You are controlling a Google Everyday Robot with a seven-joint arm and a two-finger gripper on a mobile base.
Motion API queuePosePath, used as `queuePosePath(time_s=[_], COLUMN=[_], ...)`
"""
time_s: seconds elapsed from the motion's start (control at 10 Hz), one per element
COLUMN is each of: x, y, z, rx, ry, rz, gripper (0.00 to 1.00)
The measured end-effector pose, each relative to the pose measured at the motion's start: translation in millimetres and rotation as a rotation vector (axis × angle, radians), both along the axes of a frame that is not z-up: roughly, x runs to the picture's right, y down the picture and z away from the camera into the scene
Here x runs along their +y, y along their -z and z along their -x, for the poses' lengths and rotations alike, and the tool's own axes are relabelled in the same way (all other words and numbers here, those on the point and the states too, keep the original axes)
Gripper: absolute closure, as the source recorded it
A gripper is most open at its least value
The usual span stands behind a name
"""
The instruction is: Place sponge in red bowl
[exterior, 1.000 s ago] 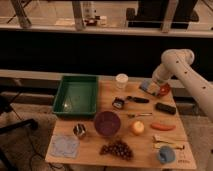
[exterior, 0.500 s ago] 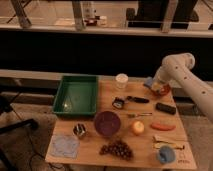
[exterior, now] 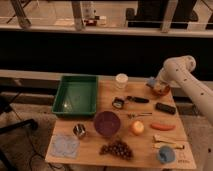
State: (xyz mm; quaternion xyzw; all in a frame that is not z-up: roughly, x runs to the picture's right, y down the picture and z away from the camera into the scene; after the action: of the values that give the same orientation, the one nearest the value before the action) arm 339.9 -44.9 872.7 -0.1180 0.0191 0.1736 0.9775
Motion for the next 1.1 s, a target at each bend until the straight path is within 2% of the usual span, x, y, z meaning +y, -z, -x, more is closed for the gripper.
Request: queuePosePath(time_s=[0.5,0.6,1.1], x=[-15.7,-18.6,-21.7], y=[-32.7,-37.9,-48.8], z=[-19.2,-30.4,-60.9], rx=[0.003,0.009,0.042], ry=[-0.016,-0.027,-0.093], rz=[0.007,0.006,-0.002], gripper=[0.99,0.99,0.99])
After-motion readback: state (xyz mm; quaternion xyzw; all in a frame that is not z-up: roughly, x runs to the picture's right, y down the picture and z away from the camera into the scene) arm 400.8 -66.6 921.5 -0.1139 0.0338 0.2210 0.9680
